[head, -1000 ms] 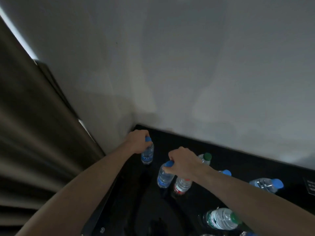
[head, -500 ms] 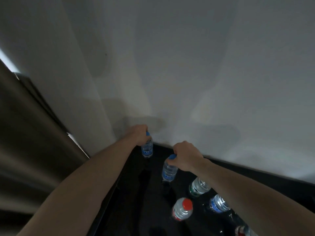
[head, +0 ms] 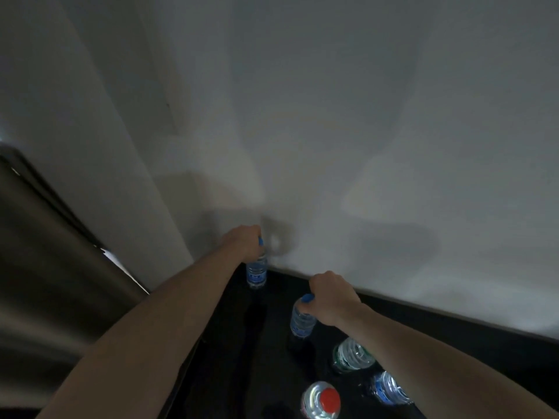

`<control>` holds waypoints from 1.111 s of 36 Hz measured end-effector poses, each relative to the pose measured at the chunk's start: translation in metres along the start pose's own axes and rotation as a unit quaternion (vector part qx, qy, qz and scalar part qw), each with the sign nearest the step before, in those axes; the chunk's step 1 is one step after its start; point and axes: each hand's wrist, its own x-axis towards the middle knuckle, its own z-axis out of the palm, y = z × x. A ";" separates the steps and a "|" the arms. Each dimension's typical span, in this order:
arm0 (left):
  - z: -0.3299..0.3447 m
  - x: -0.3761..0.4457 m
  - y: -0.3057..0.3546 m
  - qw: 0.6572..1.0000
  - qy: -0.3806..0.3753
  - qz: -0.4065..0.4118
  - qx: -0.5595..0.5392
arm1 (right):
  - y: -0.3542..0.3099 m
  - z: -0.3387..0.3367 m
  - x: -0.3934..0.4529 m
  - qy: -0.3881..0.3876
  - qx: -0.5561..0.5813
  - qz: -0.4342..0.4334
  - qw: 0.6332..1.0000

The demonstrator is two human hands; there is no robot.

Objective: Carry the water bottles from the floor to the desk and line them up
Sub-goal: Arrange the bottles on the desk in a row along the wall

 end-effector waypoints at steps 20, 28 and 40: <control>0.019 0.012 -0.019 0.982 0.001 -0.012 -0.186 | 0.013 -0.004 0.022 0.012 0.093 -0.034 0.995; 0.031 0.014 -0.024 0.965 0.015 -0.001 -0.264 | -0.005 -0.006 0.052 0.059 0.079 0.014 0.995; 0.040 0.021 -0.035 0.925 -0.033 -0.023 -0.378 | -0.028 -0.007 0.088 0.073 0.144 0.049 0.986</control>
